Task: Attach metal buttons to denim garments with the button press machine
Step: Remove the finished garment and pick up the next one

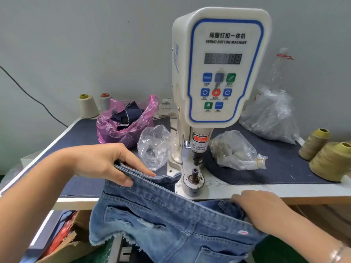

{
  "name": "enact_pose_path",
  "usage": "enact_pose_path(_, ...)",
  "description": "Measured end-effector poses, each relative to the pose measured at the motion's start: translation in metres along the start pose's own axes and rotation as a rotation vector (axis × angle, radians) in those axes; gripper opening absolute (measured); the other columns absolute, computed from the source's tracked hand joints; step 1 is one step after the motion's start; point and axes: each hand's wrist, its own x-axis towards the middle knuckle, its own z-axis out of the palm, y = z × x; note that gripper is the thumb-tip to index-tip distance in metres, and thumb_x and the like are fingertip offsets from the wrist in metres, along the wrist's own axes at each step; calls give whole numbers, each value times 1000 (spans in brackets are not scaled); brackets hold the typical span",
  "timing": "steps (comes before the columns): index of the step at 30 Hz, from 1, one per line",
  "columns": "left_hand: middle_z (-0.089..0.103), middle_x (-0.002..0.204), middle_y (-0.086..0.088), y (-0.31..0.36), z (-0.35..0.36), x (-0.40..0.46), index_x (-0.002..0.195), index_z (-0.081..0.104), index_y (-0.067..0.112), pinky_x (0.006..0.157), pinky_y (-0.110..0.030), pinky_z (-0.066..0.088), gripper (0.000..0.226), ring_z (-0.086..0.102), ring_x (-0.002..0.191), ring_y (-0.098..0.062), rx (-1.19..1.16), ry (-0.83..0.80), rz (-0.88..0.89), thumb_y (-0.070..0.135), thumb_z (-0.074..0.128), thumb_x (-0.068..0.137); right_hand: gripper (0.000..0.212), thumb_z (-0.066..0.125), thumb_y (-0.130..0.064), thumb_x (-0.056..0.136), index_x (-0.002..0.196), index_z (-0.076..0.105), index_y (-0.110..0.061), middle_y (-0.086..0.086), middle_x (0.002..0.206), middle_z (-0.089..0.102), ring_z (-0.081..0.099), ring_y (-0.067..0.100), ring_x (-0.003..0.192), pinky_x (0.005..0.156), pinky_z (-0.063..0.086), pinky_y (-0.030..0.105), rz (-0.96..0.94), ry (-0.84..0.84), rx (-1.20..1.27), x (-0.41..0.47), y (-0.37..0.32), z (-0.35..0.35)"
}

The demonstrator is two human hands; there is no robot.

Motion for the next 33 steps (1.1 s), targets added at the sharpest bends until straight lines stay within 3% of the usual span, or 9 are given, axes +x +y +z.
enact_pose_path(5,71,111,7,-2,-6,-4,115,70,35,85,-22,51,43,67,104,-16,-50,8,-6,3,66,87,29,40,-44,98,113,61,-29,-6,102,51,57,16,101,73,38,26,-22,17,69,4,7,-7)
enact_pose_path(8,72,106,9,-1,-5,-4,113,71,34,82,-20,51,43,68,101,-14,-55,-4,0,1,65,87,33,55,-50,87,117,54,-37,-12,106,48,51,10,100,79,42,24,-166,-268,316,-7,15,-14)
enact_pose_path(10,71,100,16,3,-3,-1,111,72,33,79,-15,49,43,68,96,-8,-31,-17,21,-1,65,86,37,56,-35,89,125,48,-30,-3,119,50,52,18,107,86,44,31,-220,-345,166,-10,9,-12)
enact_pose_path(13,69,91,23,7,-2,4,110,73,33,74,-8,46,43,65,86,1,12,-24,51,-2,65,85,32,54,-18,91,122,48,-16,10,121,54,55,28,109,79,40,34,-263,-352,-8,-8,-5,4)
enact_pose_path(18,67,85,26,-1,-8,-3,108,74,28,70,-3,42,35,62,77,6,-60,-11,97,6,67,82,30,41,-38,95,109,61,-21,0,110,56,55,21,105,83,41,31,-275,-228,121,-9,0,17)
enact_pose_path(26,75,96,-2,-13,-18,0,97,77,24,78,-16,51,18,69,89,-13,-165,207,13,19,76,81,34,53,-1,92,75,79,-14,-3,87,76,70,11,87,84,50,24,11,-66,1507,4,23,13)
enact_pose_path(28,75,95,-5,-16,-21,1,93,77,23,75,-19,52,16,69,87,-15,-215,306,-43,23,70,79,13,72,-4,77,73,80,-14,6,86,76,72,17,85,72,55,23,33,-71,1840,2,26,13)
enact_pose_path(31,69,76,-1,-22,-23,6,81,74,22,61,-17,48,21,61,68,-12,-221,427,-72,22,56,90,57,96,-23,31,81,78,-2,20,91,73,71,34,76,61,58,37,143,-203,2244,-7,33,20)
enact_pose_path(33,55,61,1,-31,-22,13,75,70,22,45,-15,37,35,44,51,-10,-163,589,-94,10,47,99,59,96,-18,20,73,77,-1,21,82,72,70,35,67,59,58,42,216,-186,2377,-9,29,17)
